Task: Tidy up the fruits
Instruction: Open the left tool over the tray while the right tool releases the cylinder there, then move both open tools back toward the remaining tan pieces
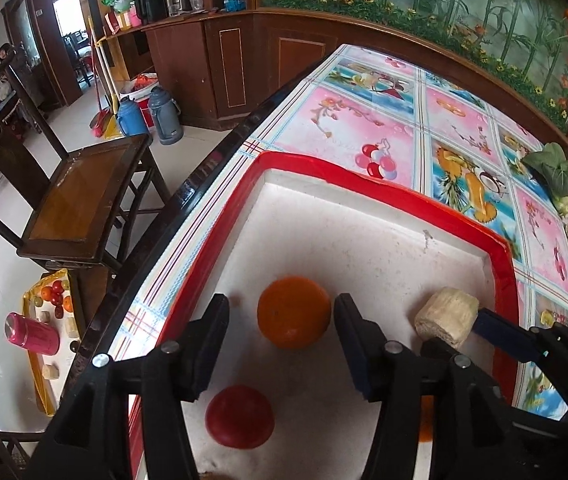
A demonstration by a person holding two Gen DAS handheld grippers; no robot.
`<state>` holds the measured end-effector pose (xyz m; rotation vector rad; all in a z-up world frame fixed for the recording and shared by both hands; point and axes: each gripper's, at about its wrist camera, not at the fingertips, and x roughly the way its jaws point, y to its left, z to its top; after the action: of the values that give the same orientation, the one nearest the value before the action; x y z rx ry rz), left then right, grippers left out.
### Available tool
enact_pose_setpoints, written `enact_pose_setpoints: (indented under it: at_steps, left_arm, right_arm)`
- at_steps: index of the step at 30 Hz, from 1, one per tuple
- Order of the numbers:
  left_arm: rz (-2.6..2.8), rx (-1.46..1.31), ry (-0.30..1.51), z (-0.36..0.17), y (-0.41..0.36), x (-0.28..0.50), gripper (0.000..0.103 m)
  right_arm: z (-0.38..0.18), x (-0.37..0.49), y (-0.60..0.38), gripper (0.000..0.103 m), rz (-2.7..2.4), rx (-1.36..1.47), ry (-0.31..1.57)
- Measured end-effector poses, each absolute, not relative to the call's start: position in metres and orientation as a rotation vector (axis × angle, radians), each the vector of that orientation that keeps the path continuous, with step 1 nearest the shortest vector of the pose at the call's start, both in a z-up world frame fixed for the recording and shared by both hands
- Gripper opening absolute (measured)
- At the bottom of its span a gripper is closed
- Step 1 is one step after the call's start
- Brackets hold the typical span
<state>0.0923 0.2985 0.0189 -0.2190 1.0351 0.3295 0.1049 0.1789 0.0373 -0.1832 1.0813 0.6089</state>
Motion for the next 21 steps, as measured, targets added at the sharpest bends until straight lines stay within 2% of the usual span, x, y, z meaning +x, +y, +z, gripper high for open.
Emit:
enact_pose_setpoints:
  at_steps: [4,21]
  left_arm:
    - [0.344,-0.214,1.023,0.023,0.296,0.085,0.065]
    - [0.288,-0.21,1.0,0.047,0.231,0.039,0.07]
  right_arm:
    - [0.041,0.099,0.171,0.046,0.6,-0.175,1.077]
    - [0.07,0.047,0.104,0.048,0.595,-0.098,1.055]
